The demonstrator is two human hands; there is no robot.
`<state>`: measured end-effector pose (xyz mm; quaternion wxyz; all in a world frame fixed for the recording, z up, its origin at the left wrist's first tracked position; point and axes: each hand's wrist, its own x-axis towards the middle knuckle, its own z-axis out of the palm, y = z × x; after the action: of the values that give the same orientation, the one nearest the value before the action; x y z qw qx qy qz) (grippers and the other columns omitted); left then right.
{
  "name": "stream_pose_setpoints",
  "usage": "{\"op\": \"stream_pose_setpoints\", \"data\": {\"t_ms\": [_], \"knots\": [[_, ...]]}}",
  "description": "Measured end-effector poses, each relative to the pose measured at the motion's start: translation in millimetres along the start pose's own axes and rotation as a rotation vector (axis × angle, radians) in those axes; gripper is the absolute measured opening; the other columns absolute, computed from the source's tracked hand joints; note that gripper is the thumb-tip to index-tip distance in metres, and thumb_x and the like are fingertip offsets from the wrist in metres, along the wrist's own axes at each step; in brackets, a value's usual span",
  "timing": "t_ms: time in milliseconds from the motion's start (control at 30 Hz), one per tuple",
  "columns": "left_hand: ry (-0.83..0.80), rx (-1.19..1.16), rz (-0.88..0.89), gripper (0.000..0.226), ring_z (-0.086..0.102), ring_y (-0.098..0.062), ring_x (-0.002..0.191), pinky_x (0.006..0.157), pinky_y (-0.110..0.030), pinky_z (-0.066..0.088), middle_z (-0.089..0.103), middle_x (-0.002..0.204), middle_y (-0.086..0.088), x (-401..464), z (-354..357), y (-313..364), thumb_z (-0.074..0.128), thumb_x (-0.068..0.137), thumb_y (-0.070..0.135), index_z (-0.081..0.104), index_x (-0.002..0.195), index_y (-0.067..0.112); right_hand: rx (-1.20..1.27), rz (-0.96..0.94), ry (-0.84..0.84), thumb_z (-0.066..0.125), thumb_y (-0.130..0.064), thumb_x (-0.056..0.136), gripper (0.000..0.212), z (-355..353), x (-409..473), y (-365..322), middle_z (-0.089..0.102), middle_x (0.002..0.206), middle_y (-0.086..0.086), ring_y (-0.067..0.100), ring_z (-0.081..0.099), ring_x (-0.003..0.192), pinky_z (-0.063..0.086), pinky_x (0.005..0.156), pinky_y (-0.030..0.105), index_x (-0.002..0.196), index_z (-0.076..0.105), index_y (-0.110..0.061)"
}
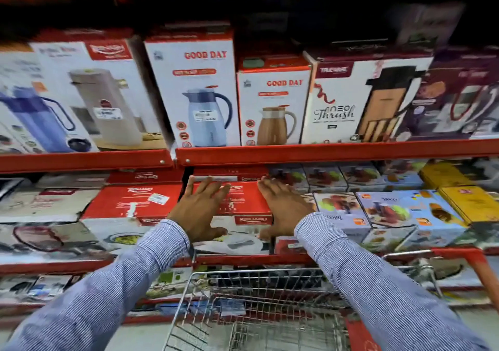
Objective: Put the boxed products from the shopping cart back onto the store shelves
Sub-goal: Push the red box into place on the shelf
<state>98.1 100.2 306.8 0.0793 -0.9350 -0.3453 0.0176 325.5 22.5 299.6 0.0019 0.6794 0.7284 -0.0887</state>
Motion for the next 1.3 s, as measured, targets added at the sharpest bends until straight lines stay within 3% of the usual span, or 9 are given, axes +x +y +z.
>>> {"op": "stream_pose_setpoints", "data": {"t_ms": [133, 367, 500, 800, 1167, 1233, 1300], "knots": [[-0.119, -0.017, -0.014, 0.119, 0.008, -0.036, 0.151, 0.120, -0.062, 0.004, 0.015, 0.162, -0.011, 2, 8, -28, 0.070, 0.067, 0.065, 0.001, 0.154, 0.021, -0.060, 0.022, -0.034, 0.074, -0.068, 0.056, 0.132, -5, 19, -25, 0.006, 0.162, 0.012, 0.030, 0.009, 0.149, 0.011, 0.122, 0.047, 0.151, 0.001, -0.011], [-0.206, 0.008, 0.042, 0.119, 0.010, -0.038, 0.150, 0.120, -0.063, 0.007, 0.015, 0.160, -0.020, 9, 17, -49, 0.078, 0.063, 0.058, 0.000, 0.151, 0.037, -0.094, 0.112, -0.121, 0.080, -0.055, 0.061, 0.125, -7, 29, -32, 0.007, 0.162, 0.009, 0.032, 0.008, 0.148, 0.011, 0.120, 0.046, 0.152, 0.003, -0.016], [-0.164, -0.001, 0.063, 0.109, 0.013, -0.042, 0.149, 0.120, -0.062, 0.008, 0.015, 0.159, -0.025, 9, 23, -51, 0.073, 0.069, 0.059, -0.001, 0.148, 0.044, -0.076, 0.114, -0.094, 0.082, -0.047, 0.062, 0.119, -5, 31, -27, 0.011, 0.162, 0.007, 0.032, 0.014, 0.147, 0.019, 0.119, 0.043, 0.152, 0.008, -0.020], [-0.105, -0.035, 0.096, 0.097, 0.031, -0.043, 0.139, 0.121, -0.061, 0.006, 0.039, 0.141, -0.024, 12, 28, -54, 0.062, 0.071, 0.069, 0.005, 0.146, 0.047, -0.001, 0.138, -0.136, 0.086, -0.030, 0.063, 0.121, 2, 37, -23, 0.003, 0.163, 0.010, 0.033, 0.004, 0.149, 0.011, 0.121, 0.041, 0.152, 0.005, -0.018], [-0.129, -0.038, 0.069, 0.095, 0.020, -0.043, 0.145, 0.121, -0.060, 0.006, 0.027, 0.152, -0.024, 6, 26, -50, 0.060, 0.075, 0.067, 0.001, 0.147, 0.048, 0.009, 0.205, -0.184, 0.082, -0.017, 0.069, 0.119, 11, 41, -26, -0.010, 0.163, 0.001, 0.027, -0.007, 0.150, 0.016, 0.119, 0.056, 0.151, -0.004, -0.025], [-0.103, -0.058, 0.064, 0.091, 0.021, -0.039, 0.146, 0.121, -0.061, 0.008, 0.028, 0.155, -0.018, -1, 21, -49, 0.058, 0.077, 0.066, 0.006, 0.148, 0.044, 0.038, 0.189, -0.148, 0.083, -0.023, 0.067, 0.118, 8, 34, -28, -0.002, 0.163, 0.003, 0.026, 0.001, 0.150, 0.018, 0.120, 0.052, 0.152, 0.001, -0.022], [-0.005, -0.105, 0.052, 0.080, 0.030, -0.031, 0.143, 0.120, -0.058, 0.015, 0.038, 0.153, -0.006, -11, 9, -50, 0.054, 0.080, 0.067, 0.022, 0.147, 0.037, 0.115, 0.161, 0.001, 0.083, -0.034, 0.066, 0.108, -4, 24, -35, 0.024, 0.159, 0.005, 0.024, 0.026, 0.146, 0.028, 0.118, 0.046, 0.150, 0.017, -0.020]]}}
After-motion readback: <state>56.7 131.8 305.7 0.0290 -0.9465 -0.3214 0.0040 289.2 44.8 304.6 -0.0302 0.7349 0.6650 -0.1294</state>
